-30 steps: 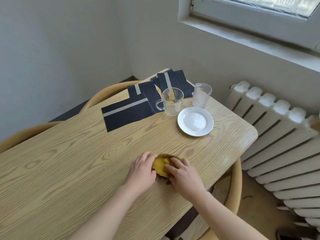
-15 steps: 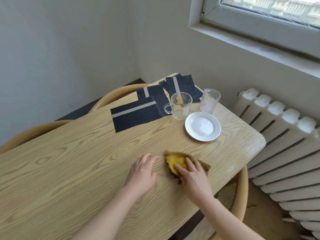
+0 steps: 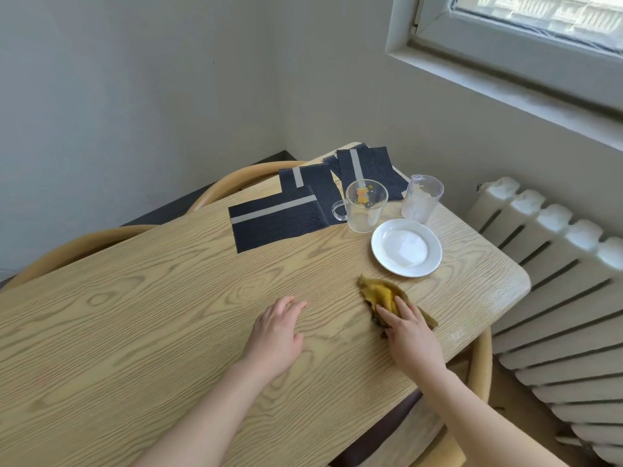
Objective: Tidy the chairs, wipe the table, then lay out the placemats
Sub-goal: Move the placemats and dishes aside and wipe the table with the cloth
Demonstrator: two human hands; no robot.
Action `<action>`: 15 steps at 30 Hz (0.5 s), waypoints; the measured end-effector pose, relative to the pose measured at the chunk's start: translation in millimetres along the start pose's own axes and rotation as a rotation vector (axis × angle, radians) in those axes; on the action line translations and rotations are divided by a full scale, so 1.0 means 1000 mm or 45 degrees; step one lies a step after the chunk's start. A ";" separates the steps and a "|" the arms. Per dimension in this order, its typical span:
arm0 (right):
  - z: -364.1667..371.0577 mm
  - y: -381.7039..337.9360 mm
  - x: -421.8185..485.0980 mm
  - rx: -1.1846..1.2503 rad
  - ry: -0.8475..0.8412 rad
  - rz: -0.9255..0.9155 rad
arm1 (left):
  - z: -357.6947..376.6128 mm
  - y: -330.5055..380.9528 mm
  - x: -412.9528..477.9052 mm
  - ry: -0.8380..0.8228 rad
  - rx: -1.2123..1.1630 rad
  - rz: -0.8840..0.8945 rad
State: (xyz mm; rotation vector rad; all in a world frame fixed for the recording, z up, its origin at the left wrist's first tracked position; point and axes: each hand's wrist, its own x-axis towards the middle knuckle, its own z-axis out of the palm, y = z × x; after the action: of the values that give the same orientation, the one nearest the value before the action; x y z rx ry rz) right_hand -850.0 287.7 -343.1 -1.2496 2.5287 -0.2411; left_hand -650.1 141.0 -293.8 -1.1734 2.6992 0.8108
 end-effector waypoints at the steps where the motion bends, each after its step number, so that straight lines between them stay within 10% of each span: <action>1: 0.001 -0.005 -0.002 0.017 -0.002 0.000 | 0.000 -0.001 -0.001 -0.001 0.000 -0.005; 9: 0.045 -0.060 -0.053 -0.011 -0.175 -0.710 | 0.001 -0.006 -0.006 -0.004 0.013 -0.039; 15: 0.024 -0.025 -0.025 -0.070 -0.092 -0.651 | 0.003 -0.002 -0.005 -0.017 0.016 -0.029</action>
State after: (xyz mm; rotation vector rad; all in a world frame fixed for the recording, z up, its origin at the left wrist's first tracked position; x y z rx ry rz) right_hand -808.8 292.7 -353.7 -1.8751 2.1266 -0.2325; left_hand -645.5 144.9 -295.4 -1.1894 2.6708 0.7941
